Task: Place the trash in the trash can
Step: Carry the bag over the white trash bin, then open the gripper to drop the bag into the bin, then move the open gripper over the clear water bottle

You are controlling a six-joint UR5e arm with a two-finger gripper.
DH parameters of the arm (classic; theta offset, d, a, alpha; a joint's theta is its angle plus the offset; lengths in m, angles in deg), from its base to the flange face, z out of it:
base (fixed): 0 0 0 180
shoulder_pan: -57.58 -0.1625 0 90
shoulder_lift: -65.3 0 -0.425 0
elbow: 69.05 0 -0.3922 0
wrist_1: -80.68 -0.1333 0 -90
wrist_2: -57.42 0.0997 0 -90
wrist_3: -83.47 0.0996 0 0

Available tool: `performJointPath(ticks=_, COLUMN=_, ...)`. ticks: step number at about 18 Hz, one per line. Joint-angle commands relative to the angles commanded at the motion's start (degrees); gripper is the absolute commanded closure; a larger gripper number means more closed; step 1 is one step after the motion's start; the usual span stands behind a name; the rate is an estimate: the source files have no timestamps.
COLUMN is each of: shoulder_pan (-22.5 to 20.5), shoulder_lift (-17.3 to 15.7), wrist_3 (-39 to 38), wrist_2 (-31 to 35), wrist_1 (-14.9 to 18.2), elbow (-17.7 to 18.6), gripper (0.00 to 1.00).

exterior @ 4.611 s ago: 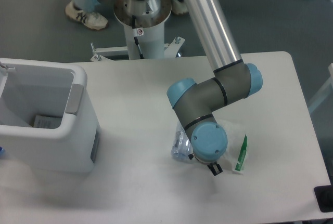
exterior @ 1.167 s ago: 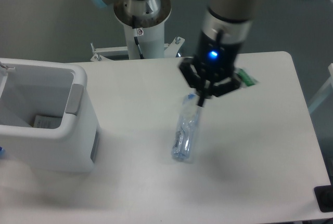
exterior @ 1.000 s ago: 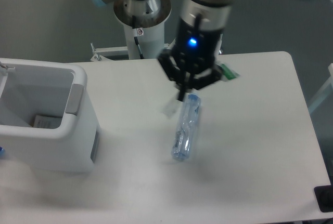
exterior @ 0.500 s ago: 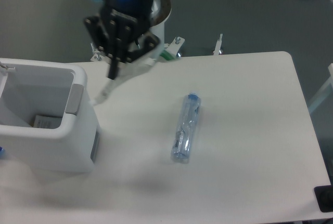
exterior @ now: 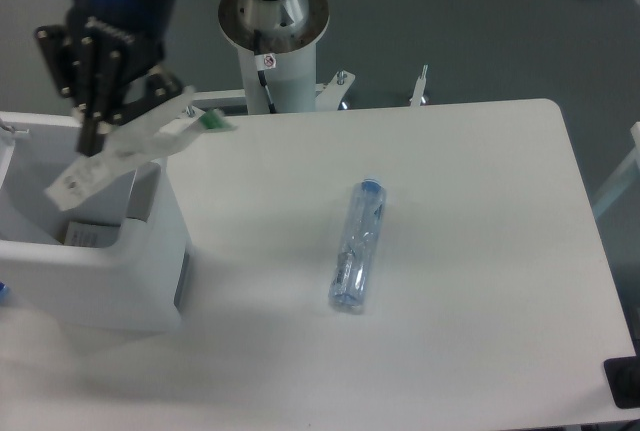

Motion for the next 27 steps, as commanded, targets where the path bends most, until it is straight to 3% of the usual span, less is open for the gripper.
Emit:
performJointPath(ticks=7, shoulder_pan=3.96, shoulder_lift=1.23, wrist_3=-0.35, wrist_2=-0.09, wrist_1=-0.61, elbow=0.09, gripper=0.84)
performJointPath(ticks=12, shoulder_pan=4.49, shoulder_lift=1.67, wrist_3=-0.26, wrist_2=0.09, wrist_1=-2.11, elbow=0.26, gripper=0.56)
performJointPath(ticks=17, shoulder_pan=4.31, shoulder_lift=1.24, wrist_3=-0.09, wrist_2=0.35, wrist_1=-2.11, elbow=0.53, gripper=0.51)
performJointPath(ticks=19, shoulder_pan=3.09, shoulder_lift=1.23, wrist_3=-0.09, wrist_2=0.35, wrist_1=-2.11, elbow=0.53, gripper=0.51)
performJointPath(ticks=23, shoulder_pan=-3.93, shoulder_lift=0.97, wrist_3=-0.09, wrist_2=0.18, wrist_1=-2.02, elbow=0.53, gripper=0.45)
performJointPath(ticks=25, shoulder_pan=-7.8, shoulder_lift=1.14, wrist_3=0.0, wrist_2=0.17, wrist_1=-1.85, elbow=0.79, gripper=0.3)
performJointPath(ticks=26, shoulder_pan=-9.82, shoulder_lift=1.23, wrist_3=0.17, wrist_2=0.44, wrist_1=-1.76, elbow=1.49, gripper=0.04)
performJointPath(ticks=27, shoulder_pan=-11.84, shoulder_lift=1.23, wrist_3=0.52, wrist_2=0.53, wrist_1=-1.93, elbow=2.36, gripper=0.0)
